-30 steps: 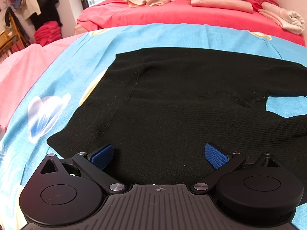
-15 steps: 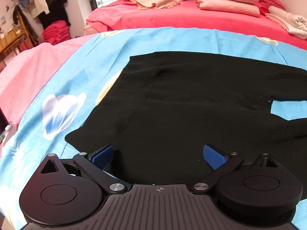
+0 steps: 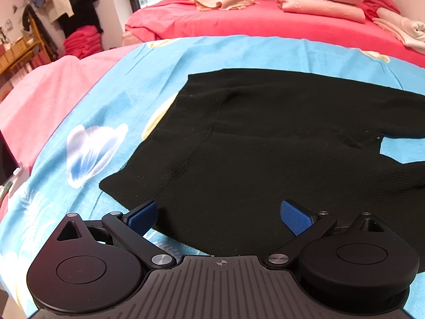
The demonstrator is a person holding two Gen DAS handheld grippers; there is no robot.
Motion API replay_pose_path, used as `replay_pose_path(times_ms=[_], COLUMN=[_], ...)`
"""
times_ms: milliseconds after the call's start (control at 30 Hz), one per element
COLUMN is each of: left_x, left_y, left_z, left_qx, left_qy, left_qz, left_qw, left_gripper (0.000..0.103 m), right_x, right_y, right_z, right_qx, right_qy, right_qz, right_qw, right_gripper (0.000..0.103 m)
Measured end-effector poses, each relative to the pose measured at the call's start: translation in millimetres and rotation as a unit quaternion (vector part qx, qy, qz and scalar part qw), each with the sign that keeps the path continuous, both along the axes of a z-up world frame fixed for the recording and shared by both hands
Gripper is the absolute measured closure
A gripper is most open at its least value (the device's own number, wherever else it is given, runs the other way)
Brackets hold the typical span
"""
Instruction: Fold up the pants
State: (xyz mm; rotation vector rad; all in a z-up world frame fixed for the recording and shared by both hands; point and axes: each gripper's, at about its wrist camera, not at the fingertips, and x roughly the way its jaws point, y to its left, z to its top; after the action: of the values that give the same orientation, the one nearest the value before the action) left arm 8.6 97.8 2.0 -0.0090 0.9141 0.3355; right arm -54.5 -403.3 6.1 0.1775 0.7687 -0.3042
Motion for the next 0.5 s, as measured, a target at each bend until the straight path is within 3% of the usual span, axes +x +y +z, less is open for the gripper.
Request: replay_pose_path(times_ms=[133,300,433,500], left_x=[-7,-31,-55,-58], left_y=[1,10,31,44], left_z=[5,19,29,28], left_qx=[-0.009,-0.048,-0.126,-0.184], left_qy=[-0.001,-0.008,-0.008,0.001], left_qz=[0.004,0.004,0.006,0.001], left_qw=[1.0,0.9988,0.992,0.983], left_gripper=[0.0,0.0,0.0,0.0], right_x=[-1,-3,-17,-26], right_y=[1,0,2,5], right_z=[0,1,13,23], right_qx=[0.0,-0.002,-0.036,-0.034], right_qy=[0.0,-0.005,-0.03,-0.046], right_qz=[0.0,-0.006,-0.023,-0.011], right_qw=[1.0,1.0,0.999,0.998], right_gripper=[0.0,0.001,0.001,0.001])
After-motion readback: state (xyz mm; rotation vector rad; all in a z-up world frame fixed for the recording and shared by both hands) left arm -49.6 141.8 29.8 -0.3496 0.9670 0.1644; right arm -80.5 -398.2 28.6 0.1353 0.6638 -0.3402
